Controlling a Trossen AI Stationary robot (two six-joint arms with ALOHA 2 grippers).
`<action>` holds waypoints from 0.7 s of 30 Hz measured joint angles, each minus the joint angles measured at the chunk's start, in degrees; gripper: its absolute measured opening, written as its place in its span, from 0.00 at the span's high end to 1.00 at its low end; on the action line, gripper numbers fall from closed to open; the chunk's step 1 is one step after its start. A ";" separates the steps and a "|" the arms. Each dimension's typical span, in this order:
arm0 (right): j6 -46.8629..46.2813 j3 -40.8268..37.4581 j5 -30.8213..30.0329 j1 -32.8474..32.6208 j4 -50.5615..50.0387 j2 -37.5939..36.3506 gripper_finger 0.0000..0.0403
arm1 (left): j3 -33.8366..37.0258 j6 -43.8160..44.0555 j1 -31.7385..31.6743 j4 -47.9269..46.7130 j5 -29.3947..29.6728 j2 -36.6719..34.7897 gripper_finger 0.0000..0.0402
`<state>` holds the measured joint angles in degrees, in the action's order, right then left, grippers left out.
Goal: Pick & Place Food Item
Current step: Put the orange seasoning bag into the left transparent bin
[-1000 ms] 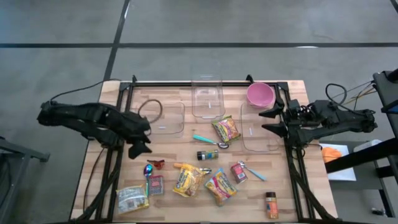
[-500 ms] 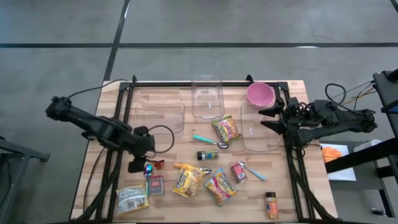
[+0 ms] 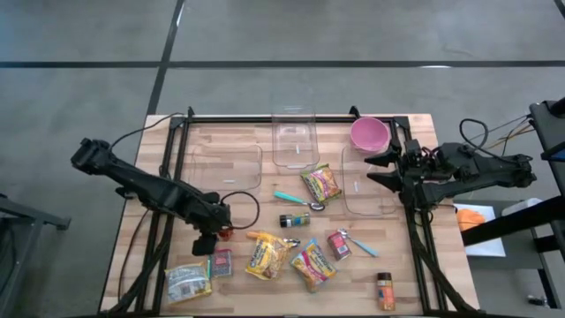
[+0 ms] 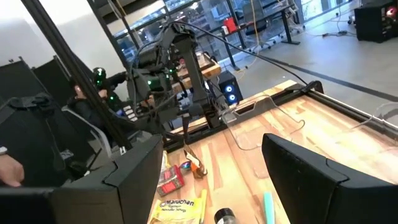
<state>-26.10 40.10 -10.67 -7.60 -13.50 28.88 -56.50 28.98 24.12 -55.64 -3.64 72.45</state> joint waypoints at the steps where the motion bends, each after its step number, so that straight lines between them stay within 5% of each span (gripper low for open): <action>1: 0.02 0.00 -0.01 0.00 -0.04 0.02 0.33 | 0.21 0.07 0.00 0.30 0.42 0.54 0.35; 12: 0.17 0.00 0.45 0.00 -0.07 0.11 0.33 | 3.31 3.14 -0.06 0.61 -0.88 5.28 0.38; 21: -0.35 -0.02 0.60 0.00 -3.65 0.11 0.33 | 3.29 2.55 -0.07 2.08 0.29 5.26 0.74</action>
<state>-26.44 40.07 -10.06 -7.60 -17.14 28.99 -53.21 31.53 24.05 -53.55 -3.34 77.71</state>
